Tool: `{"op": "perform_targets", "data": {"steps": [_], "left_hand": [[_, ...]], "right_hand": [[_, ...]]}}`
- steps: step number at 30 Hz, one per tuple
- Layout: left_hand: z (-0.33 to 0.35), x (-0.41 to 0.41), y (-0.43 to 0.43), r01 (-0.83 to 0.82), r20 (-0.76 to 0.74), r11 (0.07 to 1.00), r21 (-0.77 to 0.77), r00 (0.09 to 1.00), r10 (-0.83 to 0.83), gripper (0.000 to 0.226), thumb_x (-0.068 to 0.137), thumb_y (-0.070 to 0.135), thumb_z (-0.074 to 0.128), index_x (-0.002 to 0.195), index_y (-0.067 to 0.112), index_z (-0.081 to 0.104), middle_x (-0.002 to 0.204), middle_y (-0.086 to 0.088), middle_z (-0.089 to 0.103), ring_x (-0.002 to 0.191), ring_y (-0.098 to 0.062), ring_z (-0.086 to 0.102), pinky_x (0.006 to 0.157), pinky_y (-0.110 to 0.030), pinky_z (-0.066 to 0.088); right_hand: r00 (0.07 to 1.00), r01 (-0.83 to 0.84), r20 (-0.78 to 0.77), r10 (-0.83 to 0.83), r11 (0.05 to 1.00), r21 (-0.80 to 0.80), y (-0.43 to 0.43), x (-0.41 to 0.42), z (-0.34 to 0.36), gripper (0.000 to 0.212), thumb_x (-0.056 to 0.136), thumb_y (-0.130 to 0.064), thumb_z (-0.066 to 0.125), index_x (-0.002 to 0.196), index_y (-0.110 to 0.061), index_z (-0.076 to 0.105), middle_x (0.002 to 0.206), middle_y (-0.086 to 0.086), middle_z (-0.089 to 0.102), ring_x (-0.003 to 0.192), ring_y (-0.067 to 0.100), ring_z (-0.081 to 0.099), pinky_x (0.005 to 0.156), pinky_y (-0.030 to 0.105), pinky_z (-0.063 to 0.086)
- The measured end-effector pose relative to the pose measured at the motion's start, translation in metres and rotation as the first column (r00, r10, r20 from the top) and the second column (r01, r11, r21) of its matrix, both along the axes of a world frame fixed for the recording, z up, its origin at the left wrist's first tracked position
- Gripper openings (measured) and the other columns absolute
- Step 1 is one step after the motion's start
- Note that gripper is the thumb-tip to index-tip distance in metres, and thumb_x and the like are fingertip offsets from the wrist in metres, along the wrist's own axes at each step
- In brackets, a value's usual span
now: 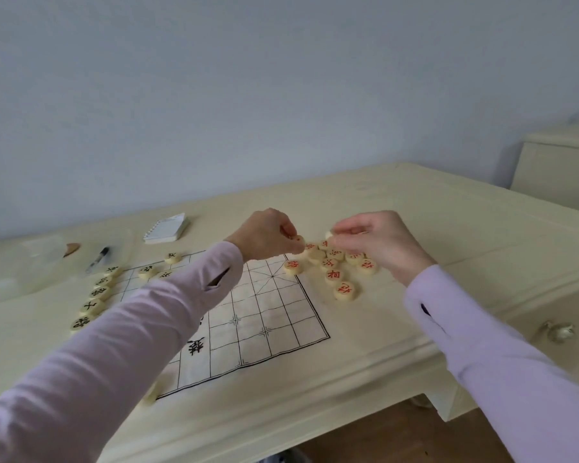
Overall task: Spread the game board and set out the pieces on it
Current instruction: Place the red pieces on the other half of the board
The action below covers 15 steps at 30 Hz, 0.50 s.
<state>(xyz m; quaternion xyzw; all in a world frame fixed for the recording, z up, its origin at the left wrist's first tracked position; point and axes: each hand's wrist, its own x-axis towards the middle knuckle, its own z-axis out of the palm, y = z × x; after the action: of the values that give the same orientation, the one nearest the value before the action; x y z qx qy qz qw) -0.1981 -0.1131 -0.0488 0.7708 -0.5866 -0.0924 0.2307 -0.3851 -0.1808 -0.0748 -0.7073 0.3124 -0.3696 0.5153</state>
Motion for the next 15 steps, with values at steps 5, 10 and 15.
{"op": "perform_targets", "data": {"steps": [5,10,15], "left_hand": [[-0.003,0.016,0.006,-0.125,-0.04,0.991,-0.047,0.992,0.123,0.029,0.082,0.031,0.067,0.105,0.014,0.064,0.078,0.002,0.066,0.064,-0.014,0.064,0.058,-0.02,0.046],[-0.001,0.021,0.011,-0.138,-0.037,0.989,-0.043,0.99,0.137,0.024,0.082,0.028,0.067,0.1,0.012,0.069,0.082,-0.001,0.069,0.071,-0.019,0.068,0.062,-0.022,0.05],[-0.004,0.021,0.012,-0.13,-0.033,0.991,-0.041,0.991,0.129,0.021,0.082,0.027,0.067,0.097,0.013,0.069,0.079,0.001,0.066,0.065,-0.016,0.062,0.056,-0.018,0.045]], "right_hand": [[0.896,-0.243,-0.432,0.104,0.929,-0.281,0.024,0.027,0.0,0.032,0.066,-0.019,0.083,0.097,-0.02,0.074,0.083,-0.009,0.071,0.072,-0.001,0.06,0.074,0.014,0.047],[0.816,-0.296,-0.574,0.065,0.901,-0.318,0.03,0.035,0.0,0.034,0.069,-0.02,0.08,0.102,-0.02,0.073,0.076,-0.015,0.062,0.084,0.006,0.062,0.078,0.02,0.049],[0.799,-0.23,-0.599,-0.053,0.894,-0.385,0.029,0.046,-0.003,0.034,0.069,-0.021,0.08,0.102,-0.019,0.073,0.097,-0.002,0.071,0.094,0.014,0.065,0.079,0.021,0.047]]}}
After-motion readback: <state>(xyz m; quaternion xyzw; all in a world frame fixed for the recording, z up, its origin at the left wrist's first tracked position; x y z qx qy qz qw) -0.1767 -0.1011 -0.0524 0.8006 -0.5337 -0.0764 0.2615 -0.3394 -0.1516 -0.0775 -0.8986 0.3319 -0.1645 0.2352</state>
